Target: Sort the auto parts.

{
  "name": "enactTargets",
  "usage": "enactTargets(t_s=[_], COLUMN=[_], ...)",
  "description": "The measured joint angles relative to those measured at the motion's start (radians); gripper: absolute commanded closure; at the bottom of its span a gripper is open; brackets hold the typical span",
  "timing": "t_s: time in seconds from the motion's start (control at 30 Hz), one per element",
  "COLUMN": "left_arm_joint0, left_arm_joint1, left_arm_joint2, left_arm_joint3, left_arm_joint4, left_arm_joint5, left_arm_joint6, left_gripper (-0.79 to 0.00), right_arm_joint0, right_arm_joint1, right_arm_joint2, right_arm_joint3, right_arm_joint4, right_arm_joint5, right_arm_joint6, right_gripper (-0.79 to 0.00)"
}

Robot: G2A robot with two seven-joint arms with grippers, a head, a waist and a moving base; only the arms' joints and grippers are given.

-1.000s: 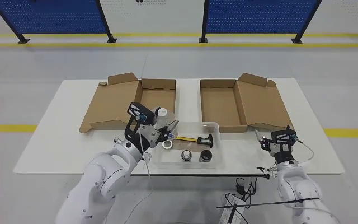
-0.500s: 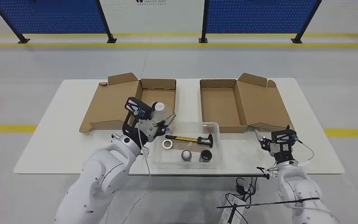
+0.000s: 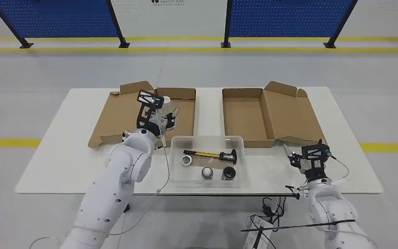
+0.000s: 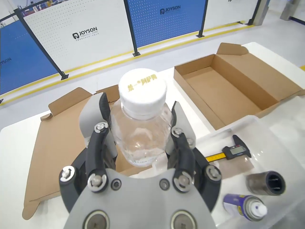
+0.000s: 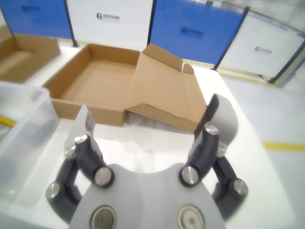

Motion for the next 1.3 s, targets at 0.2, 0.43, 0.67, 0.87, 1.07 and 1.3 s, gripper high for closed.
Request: enactTargets(t_s=[0.2,0.43,0.67,0.87,1.07,1.3], left_arm_joint0=[-0.009,-0.014,-0.018,-0.018,-0.018,-0.037], left_arm_joint1=[-0.006,-0.012,-0.019,-0.019,-0.019,-0.026], left_arm_joint2=[0.003,-0.006,-0.009,-0.009,-0.009,-0.021], left_arm_joint3=[0.070,0.129,0.158,0.158,0.158,0.207], left_arm_joint4=[0.017,0.011,-0.030,-0.029,-0.029,-0.052], left_arm_joint5=[0.018,0.014,0.024,0.024,0.024,0.037], left_arm_joint6=[0.028,0.055,0.066,0.066,0.066,0.111], left_gripper=[0.000,0.000,0.000,0.000,0.000,0.000], right_arm_joint0=[0.000,0.000,0.000,0.000,0.000,0.000], right_arm_joint1=[0.000,0.000,0.000,0.000,0.000,0.000], right_arm_joint2=[0.000,0.000,0.000,0.000,0.000,0.000], right_arm_joint3=[0.000,0.000,0.000,0.000,0.000,0.000], right_arm_joint4=[0.000,0.000,0.000,0.000,0.000,0.000], right_arm_joint5=[0.000,0.000,0.000,0.000,0.000,0.000], right_arm_joint6=[0.000,0.000,0.000,0.000,0.000,0.000], right_gripper=[-0.785,-0.785,-0.785,-0.785,-0.785,-0.785])
